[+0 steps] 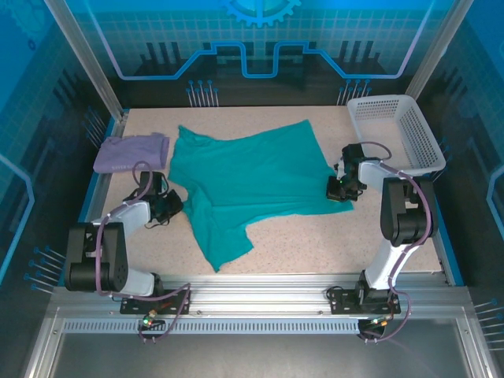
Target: Fold the inside-out t-shirt
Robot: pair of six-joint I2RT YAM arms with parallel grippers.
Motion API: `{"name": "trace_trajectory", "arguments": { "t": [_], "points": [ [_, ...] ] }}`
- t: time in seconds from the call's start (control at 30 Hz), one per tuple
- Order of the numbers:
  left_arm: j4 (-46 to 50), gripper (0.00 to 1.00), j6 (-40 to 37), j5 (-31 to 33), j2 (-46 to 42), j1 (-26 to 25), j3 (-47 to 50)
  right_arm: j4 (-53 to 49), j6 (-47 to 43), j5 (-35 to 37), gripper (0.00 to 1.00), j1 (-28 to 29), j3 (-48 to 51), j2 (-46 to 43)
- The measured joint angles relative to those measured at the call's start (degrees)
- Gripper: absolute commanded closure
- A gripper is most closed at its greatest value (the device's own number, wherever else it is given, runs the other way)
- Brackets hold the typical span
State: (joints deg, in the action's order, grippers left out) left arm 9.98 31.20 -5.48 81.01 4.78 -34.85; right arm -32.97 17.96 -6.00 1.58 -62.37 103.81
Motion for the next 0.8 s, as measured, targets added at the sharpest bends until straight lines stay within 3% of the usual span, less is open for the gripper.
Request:
{"name": "trace_trajectory", "arguments": {
  "t": [0.2, 0.4, 0.5, 0.67, 0.8],
  "points": [
    [0.04, 0.67, 0.85, 1.77, -3.32, 0.9, 0.87, -0.02, 0.0, 0.24, 0.93, 0.0, 0.0, 0.0],
    [1.05, 0.58, 2.6, 0.66, -11.08, -1.22, 3.37, 0.76, 0.28, -0.04, 0.84, 0.0, 1.53, -2.1],
    [4.37, 0.55, 4.26, 0.74, -18.69, -7.17, 5.73, 1.2, 0.81, -0.68, 0.77, 0.02, 4.0, -6.97],
    [13.81, 0.51, 10.6, 2.29, -32.85, -21.77, 9.05, 1.46, 1.79, -0.83, 0.64, 0.48, 6.43, -15.96],
    [20.87, 0.5, 17.46, 3.3, -40.15, -32.37, 11.91, 1.53, 2.27, -0.57, 0.61, 0.74, 8.61, -19.08]
  ]
}}
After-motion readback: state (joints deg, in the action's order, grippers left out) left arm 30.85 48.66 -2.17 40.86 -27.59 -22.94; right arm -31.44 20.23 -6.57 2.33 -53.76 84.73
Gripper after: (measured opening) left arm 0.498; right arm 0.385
